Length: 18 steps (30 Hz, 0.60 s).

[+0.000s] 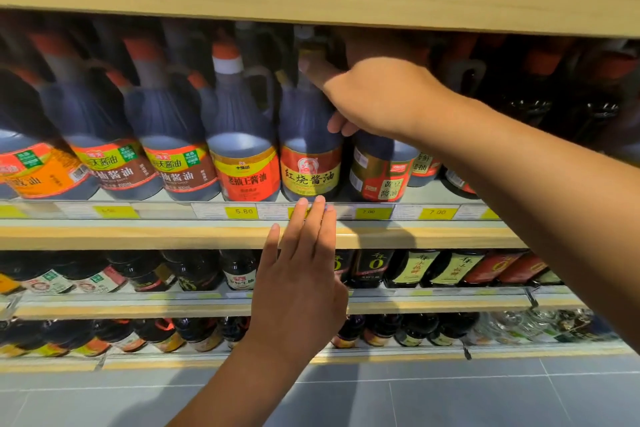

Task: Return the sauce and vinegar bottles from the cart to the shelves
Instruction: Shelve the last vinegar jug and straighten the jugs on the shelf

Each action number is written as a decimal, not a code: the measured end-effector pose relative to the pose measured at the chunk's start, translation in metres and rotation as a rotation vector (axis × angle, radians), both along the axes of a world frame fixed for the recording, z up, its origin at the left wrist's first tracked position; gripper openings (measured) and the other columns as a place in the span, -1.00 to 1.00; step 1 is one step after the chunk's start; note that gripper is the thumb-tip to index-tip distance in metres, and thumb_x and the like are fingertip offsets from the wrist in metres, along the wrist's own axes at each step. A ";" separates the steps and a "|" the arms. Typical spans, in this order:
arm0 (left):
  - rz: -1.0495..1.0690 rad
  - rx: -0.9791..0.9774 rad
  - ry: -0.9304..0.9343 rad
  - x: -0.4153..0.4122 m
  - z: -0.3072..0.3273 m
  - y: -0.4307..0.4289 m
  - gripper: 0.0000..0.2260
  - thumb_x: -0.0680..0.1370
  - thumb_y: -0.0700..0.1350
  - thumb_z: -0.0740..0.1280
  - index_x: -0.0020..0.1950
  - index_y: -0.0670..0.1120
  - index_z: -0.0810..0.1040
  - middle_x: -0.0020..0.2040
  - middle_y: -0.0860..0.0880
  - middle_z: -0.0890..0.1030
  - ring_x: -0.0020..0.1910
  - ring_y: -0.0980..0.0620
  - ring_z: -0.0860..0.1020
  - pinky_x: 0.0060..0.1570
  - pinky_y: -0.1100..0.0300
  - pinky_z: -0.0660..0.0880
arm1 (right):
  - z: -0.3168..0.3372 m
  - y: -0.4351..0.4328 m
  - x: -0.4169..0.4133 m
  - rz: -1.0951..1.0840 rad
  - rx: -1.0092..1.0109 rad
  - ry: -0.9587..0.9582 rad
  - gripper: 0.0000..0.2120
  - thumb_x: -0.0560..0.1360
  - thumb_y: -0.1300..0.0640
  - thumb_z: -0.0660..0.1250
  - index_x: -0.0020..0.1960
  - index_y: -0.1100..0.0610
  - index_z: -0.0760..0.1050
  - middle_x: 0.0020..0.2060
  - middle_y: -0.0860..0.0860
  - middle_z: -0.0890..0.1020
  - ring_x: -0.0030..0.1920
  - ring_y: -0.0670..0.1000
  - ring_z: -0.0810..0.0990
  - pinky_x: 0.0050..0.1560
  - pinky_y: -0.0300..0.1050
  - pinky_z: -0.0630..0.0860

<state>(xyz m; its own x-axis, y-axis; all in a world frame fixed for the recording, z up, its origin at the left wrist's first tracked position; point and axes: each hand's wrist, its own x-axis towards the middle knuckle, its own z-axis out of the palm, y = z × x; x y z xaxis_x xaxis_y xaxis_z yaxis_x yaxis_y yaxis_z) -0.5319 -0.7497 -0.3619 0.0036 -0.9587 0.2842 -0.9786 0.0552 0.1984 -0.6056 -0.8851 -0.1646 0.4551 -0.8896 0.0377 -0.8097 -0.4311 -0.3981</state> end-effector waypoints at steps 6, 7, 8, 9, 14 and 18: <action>0.028 -0.039 0.024 0.014 -0.006 0.004 -0.26 0.45 -0.15 0.29 0.61 -0.24 0.15 0.63 -0.14 0.16 0.63 -0.12 0.08 0.45 -0.17 0.25 | -0.020 -0.007 0.026 0.045 0.014 -0.327 -0.76 0.67 -0.10 0.15 0.00 0.06 0.36 -0.36 0.08 0.65 -0.44 0.08 0.69 -0.41 -0.05 0.65; 0.029 -0.038 0.025 0.016 -0.007 0.005 -0.25 0.45 -0.14 0.30 0.61 -0.24 0.14 0.63 -0.14 0.16 0.63 -0.13 0.08 0.45 -0.18 0.25 | -0.022 -0.010 0.027 0.042 -0.024 -0.299 -0.76 0.68 -0.08 0.11 0.07 0.09 0.33 -0.36 0.13 0.65 -0.45 0.09 0.69 -0.39 0.00 0.66; 0.031 -0.033 0.025 0.019 -0.007 0.006 -0.24 0.45 -0.13 0.31 0.61 -0.25 0.13 0.63 -0.15 0.15 0.63 -0.13 0.08 0.45 -0.18 0.25 | -0.022 -0.012 0.028 0.041 -0.054 -0.273 -0.76 0.69 -0.07 0.08 0.11 0.11 0.31 -0.37 0.16 0.65 -0.46 0.10 0.68 -0.37 0.02 0.67; 0.034 -0.026 0.023 0.021 -0.007 0.007 -0.23 0.45 -0.11 0.33 0.62 -0.25 0.11 0.63 -0.15 0.15 0.63 -0.13 0.07 0.45 -0.18 0.25 | -0.022 -0.014 0.028 0.039 -0.077 -0.253 -0.76 0.70 -0.06 0.06 0.11 0.12 0.31 -0.39 0.16 0.65 -0.47 0.10 0.68 -0.37 -0.01 0.66; 0.052 -0.012 0.028 0.034 -0.003 0.015 -0.17 0.45 -0.03 0.36 0.62 -0.24 0.09 0.63 -0.14 0.14 0.63 -0.13 0.06 0.46 -0.17 0.26 | -0.022 -0.010 0.027 0.045 -0.107 -0.269 -0.76 0.70 -0.04 0.07 0.13 0.13 0.35 -0.50 0.10 0.60 -0.54 0.06 0.63 -0.47 -0.08 0.61; 0.051 -0.021 0.042 0.045 -0.002 0.022 -0.18 0.44 -0.02 0.35 0.62 -0.24 0.11 0.63 -0.14 0.16 0.63 -0.12 0.09 0.46 -0.18 0.28 | -0.018 0.000 0.028 -0.004 -0.034 -0.296 -0.69 0.67 -0.10 0.14 0.15 0.14 0.44 -0.48 0.09 0.64 -0.47 0.05 0.67 -0.28 0.06 0.68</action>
